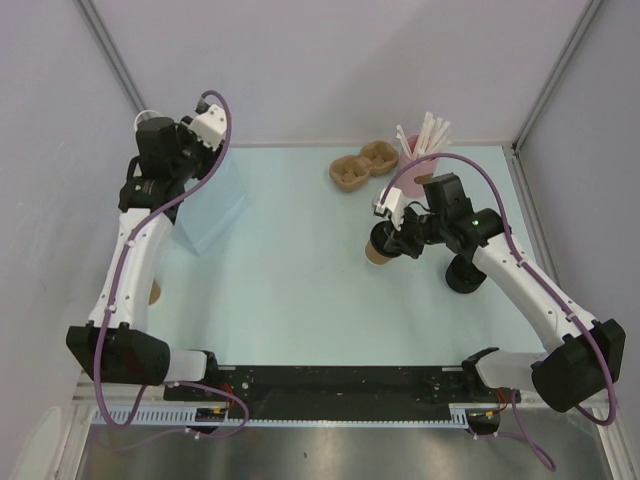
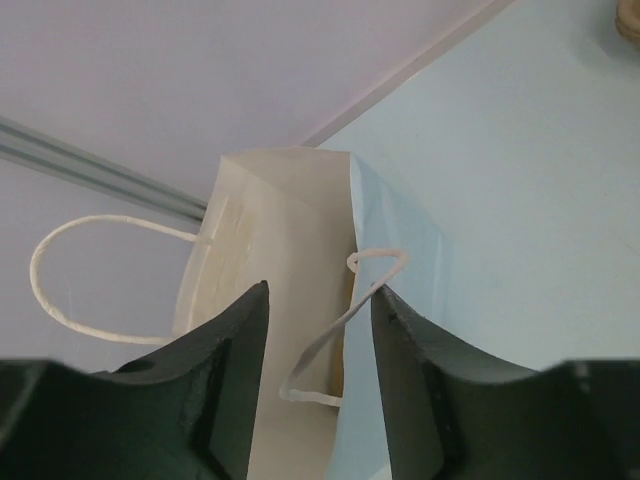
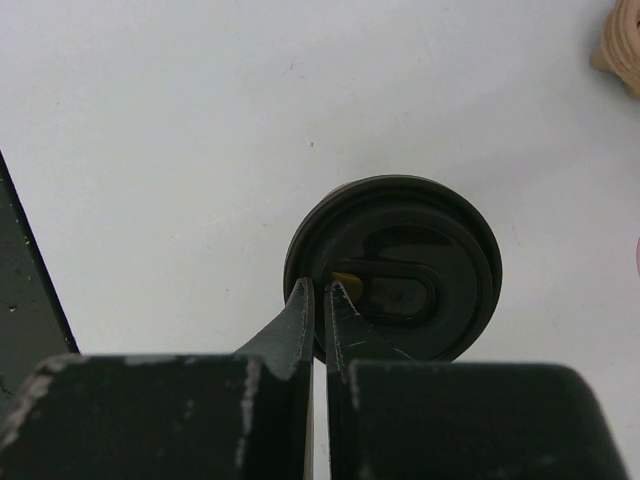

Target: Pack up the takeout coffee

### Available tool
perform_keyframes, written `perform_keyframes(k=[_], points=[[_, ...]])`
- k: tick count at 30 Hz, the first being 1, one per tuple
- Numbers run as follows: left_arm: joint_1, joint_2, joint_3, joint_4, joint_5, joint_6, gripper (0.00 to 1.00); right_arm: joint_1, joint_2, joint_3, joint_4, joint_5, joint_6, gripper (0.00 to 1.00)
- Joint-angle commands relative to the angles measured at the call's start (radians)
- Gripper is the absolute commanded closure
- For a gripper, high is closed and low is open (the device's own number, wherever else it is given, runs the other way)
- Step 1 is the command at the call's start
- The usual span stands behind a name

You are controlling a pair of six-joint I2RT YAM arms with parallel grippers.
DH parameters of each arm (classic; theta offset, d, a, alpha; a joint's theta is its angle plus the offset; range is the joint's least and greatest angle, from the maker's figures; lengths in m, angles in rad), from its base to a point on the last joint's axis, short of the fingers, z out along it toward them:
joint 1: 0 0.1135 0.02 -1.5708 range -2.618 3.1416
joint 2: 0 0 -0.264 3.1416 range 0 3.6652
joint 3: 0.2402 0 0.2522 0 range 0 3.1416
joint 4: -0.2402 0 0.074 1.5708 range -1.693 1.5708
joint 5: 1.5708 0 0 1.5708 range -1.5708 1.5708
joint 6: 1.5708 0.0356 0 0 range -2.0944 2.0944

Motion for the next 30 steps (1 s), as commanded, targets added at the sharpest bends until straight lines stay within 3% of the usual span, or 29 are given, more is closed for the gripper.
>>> perform_keyframes(k=[1,3,9,18,30], points=[[0.007,-0.006,0.042,-0.010,0.019,0.020,0.60,-0.003,-0.016,0.001,0.039,-0.015,0.014,1.00],[0.007,-0.010,0.043,-0.017,0.042,0.014,0.79,-0.003,-0.014,-0.001,0.039,-0.010,0.016,1.00],[0.004,-0.011,0.077,-0.079,0.126,-0.009,0.97,-0.004,-0.013,-0.004,0.052,0.004,0.025,1.00],[-0.082,-0.052,0.097,-0.174,0.223,-0.023,1.00,-0.012,-0.005,-0.005,0.104,0.065,0.074,1.00],[-0.387,-0.059,0.154,-0.250,0.178,-0.086,1.00,-0.047,-0.013,-0.007,0.153,0.122,0.125,1.00]])
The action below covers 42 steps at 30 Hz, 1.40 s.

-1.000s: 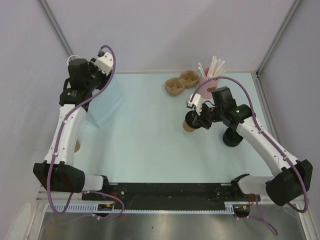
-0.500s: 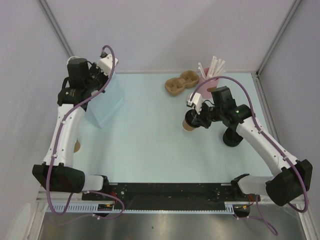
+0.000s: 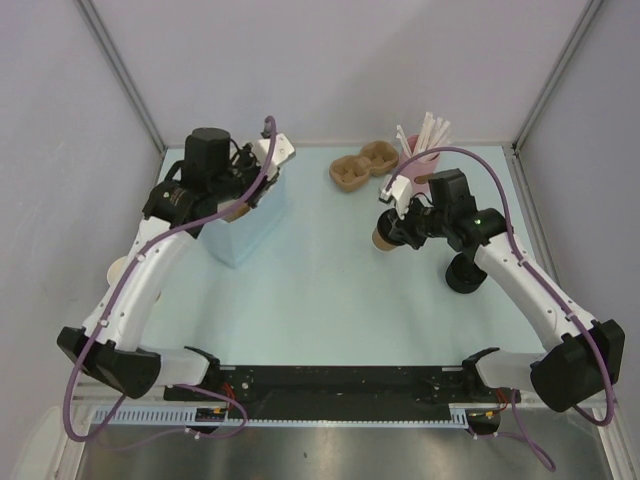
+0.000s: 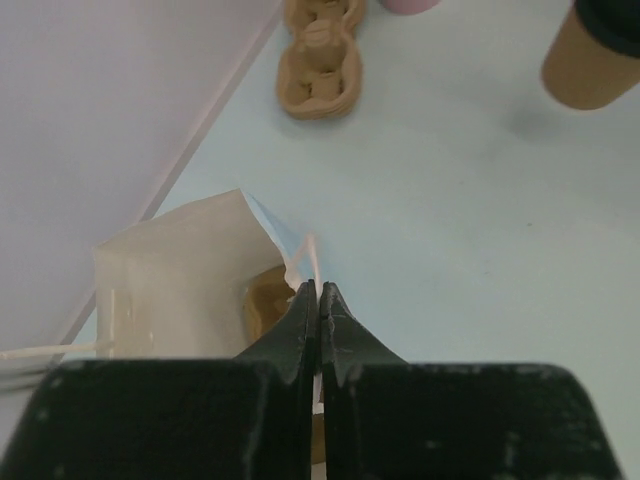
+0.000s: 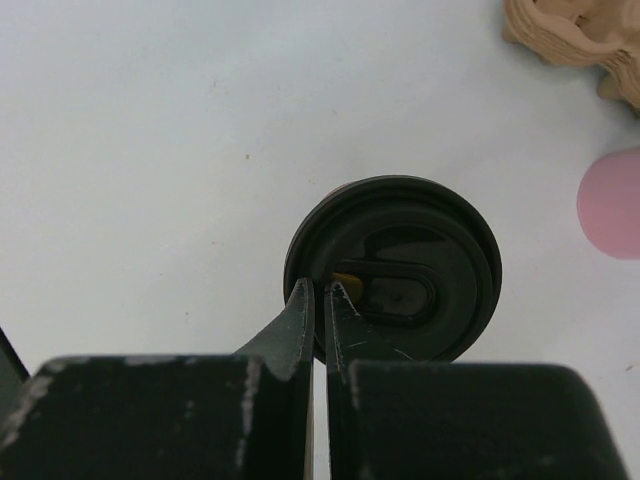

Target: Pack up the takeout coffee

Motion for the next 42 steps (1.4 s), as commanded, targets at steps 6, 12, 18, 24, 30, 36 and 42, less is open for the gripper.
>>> perform_keyframes(k=[6,12,18,24,30,36,42], points=[[-0.210,-0.012,0.133,-0.071,0.015,-0.073,1.00,-0.041,-0.033,-0.001,0.080,0.047,0.056,1.00],[-0.319,-0.034,0.107,-0.094,0.028,-0.067,1.00,-0.057,-0.069,-0.001,0.091,0.068,0.057,1.00],[-0.369,-0.055,0.064,-0.088,0.039,-0.071,0.99,-0.087,-0.129,0.002,0.122,0.095,0.059,1.00],[-0.373,-0.051,0.112,-0.069,0.019,-0.117,0.96,-0.092,-0.097,0.183,0.021,0.043,0.065,1.00],[-0.380,0.007,0.159,-0.012,0.034,-0.200,0.91,-0.090,0.022,0.579,-0.191,-0.088,0.102,1.00],[-0.395,0.098,0.256,-0.006,0.032,-0.255,0.64,-0.034,0.144,0.800,-0.283,-0.160,0.165,1.00],[-0.396,0.110,0.281,0.012,0.002,-0.283,0.33,0.031,0.194,0.784,-0.289,-0.158,0.212,1.00]])
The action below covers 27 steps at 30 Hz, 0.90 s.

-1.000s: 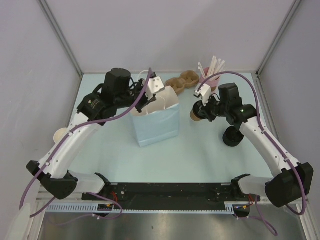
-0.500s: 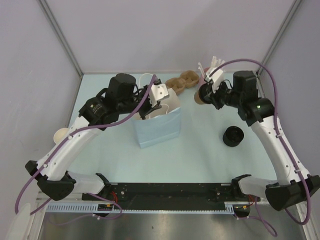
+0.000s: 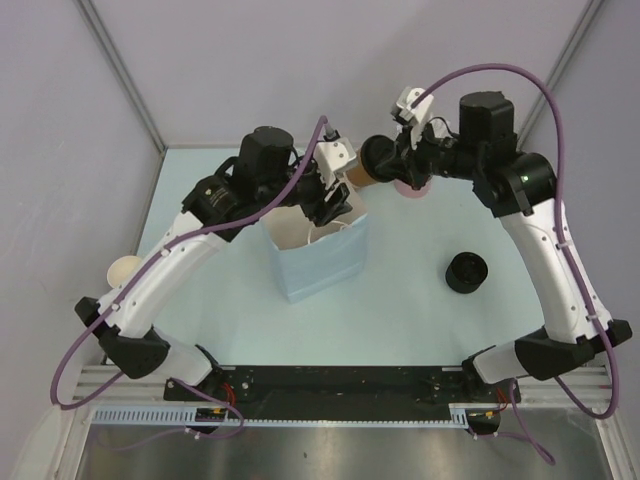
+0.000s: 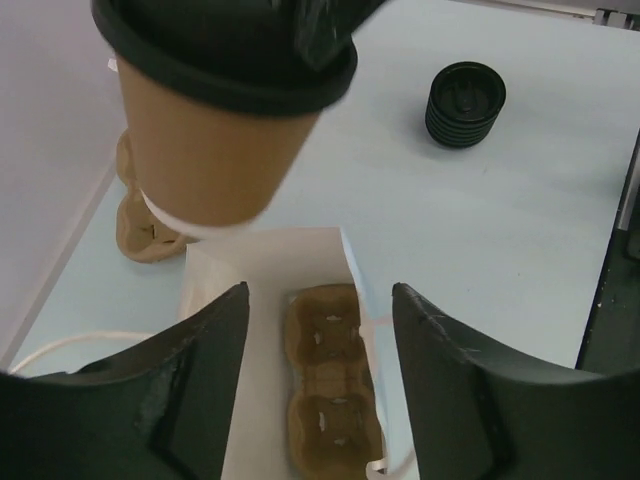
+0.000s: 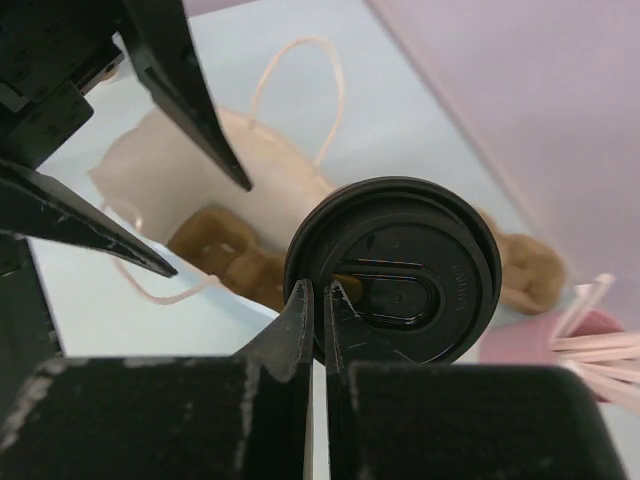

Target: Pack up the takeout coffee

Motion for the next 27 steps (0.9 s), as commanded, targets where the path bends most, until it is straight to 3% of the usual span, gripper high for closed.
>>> perform_keyframes(k=[1,6,14,21,27], points=[[-0.008,-0.023,0.057,0.038,-0.066,-0.049,0.31,0.023,0.043,0.005,-0.053,-0.054,0.078,1.00],[0.027,-0.098,0.029,0.082,-0.220,-0.028,0.19,0.081,0.076,0.031,-0.045,-0.060,0.120,1.00],[0.255,-0.204,-0.127,0.192,-0.206,-0.012,0.00,0.114,0.204,0.111,-0.068,-0.072,0.184,1.00],[0.373,-0.134,-0.155,0.188,0.006,-0.003,0.00,0.169,0.288,0.122,-0.063,-0.043,0.222,1.00],[0.386,-0.046,-0.138,0.196,0.065,-0.009,0.01,0.216,0.339,0.119,-0.067,0.004,0.233,1.00]])
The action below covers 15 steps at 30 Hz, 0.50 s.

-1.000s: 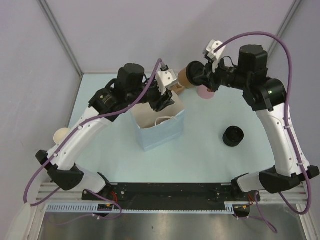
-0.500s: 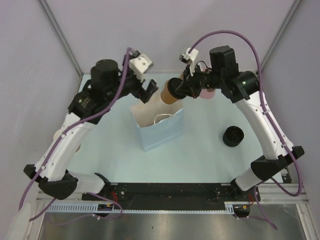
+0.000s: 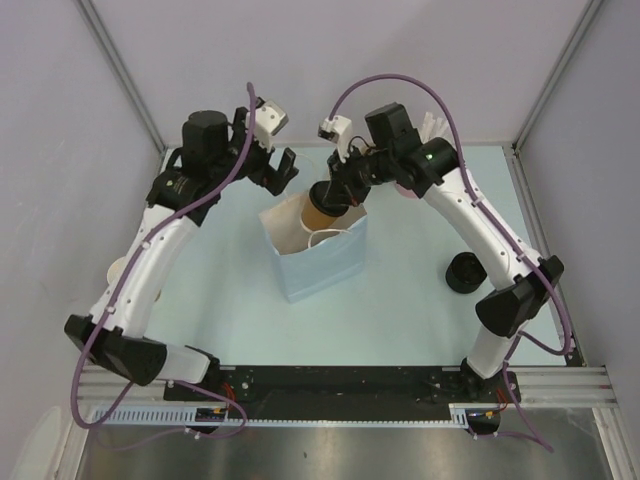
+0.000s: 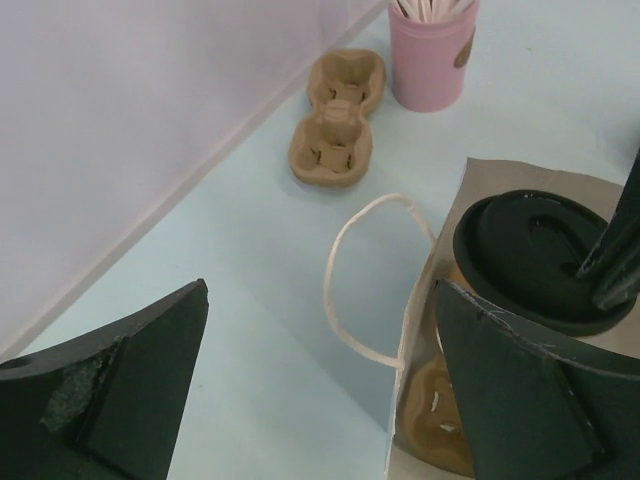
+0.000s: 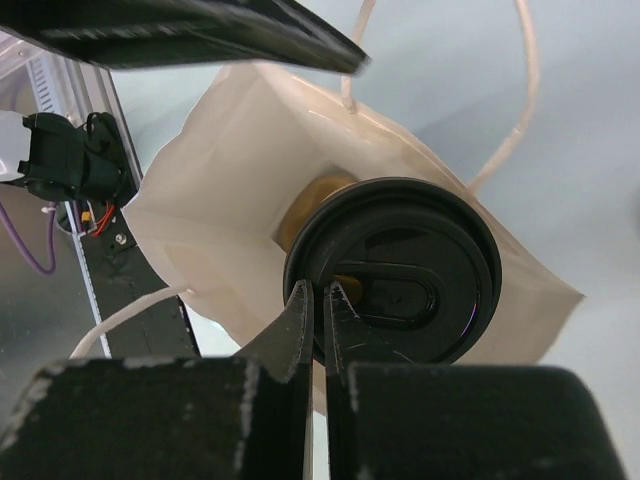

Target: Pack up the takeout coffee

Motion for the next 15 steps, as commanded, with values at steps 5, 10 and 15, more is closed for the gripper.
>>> perform_keyframes(k=[5,10,15], points=[[0.011,0.053,-0.015,0.066,0.079,-0.014,0.08,0.035,0.040,0.021,-0.001,0.136,0.050,1.00],[0.013,0.063,-0.038,0.097,0.060,-0.020,0.16,0.047,0.072,0.013,-0.012,0.252,0.049,1.00],[0.013,0.073,-0.055,0.123,0.016,-0.031,0.25,0.081,0.097,0.010,-0.014,0.357,0.038,1.00]])
